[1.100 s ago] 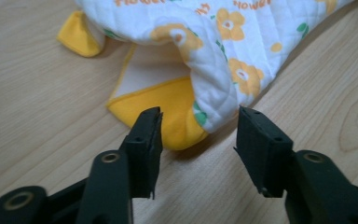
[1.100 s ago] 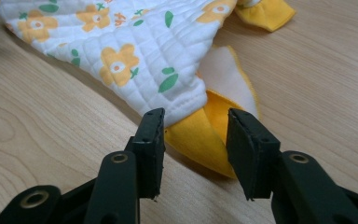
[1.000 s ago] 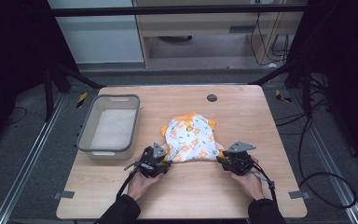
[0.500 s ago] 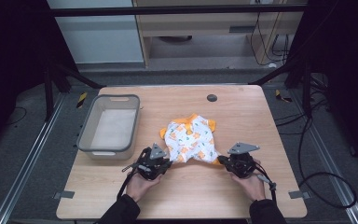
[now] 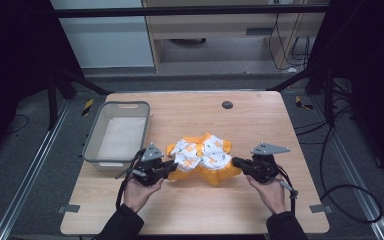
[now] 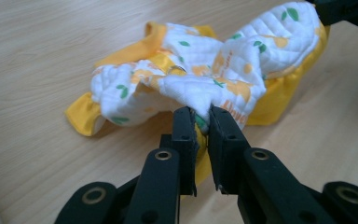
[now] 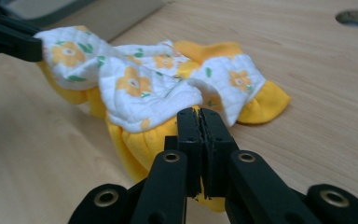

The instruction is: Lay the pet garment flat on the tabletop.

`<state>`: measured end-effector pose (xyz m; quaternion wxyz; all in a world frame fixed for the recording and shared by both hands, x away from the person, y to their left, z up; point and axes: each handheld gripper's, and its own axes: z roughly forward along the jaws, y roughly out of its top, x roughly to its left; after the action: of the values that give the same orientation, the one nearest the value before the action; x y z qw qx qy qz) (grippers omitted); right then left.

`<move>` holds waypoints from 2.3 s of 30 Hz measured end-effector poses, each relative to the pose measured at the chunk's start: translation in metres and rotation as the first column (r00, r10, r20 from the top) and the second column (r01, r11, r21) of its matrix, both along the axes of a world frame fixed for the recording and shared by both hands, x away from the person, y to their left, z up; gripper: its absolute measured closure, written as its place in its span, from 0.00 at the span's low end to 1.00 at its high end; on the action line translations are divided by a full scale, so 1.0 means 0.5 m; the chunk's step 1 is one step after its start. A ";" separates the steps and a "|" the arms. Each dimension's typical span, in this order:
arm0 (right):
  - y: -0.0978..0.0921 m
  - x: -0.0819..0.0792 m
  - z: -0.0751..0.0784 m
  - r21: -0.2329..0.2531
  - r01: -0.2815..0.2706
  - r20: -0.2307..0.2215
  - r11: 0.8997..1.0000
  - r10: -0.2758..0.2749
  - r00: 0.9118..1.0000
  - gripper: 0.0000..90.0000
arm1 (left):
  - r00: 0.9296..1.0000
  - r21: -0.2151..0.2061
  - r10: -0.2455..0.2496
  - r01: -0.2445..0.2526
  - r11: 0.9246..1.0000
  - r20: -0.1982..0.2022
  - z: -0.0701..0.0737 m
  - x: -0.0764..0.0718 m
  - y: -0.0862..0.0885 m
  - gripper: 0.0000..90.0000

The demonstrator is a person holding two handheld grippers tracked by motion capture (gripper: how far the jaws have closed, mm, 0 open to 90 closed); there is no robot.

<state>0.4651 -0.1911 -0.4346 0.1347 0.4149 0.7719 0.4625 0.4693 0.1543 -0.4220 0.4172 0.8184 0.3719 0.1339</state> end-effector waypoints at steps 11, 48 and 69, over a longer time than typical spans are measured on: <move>0.040 0.078 -0.089 -0.147 0.120 -0.020 0.982 -0.124 0.992 0.89 | 0.991 0.058 0.114 -0.110 0.992 -0.063 -0.075 0.068 0.002 0.71; 0.011 0.018 -0.115 -0.160 0.015 -0.041 0.987 -0.022 0.999 0.88 | 0.995 0.049 -0.020 0.025 0.998 -0.099 -0.126 -0.047 -0.014 0.81; -0.027 -0.125 0.009 0.013 -0.132 -0.022 0.991 0.132 0.991 0.97 | 0.985 -0.045 -0.111 0.106 0.993 -0.134 -0.039 -0.129 0.079 0.92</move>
<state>0.4028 -0.2046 -0.4304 0.0927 0.3688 0.7965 0.4701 0.4049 0.1938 -0.4415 0.4129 0.8366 0.3569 0.0475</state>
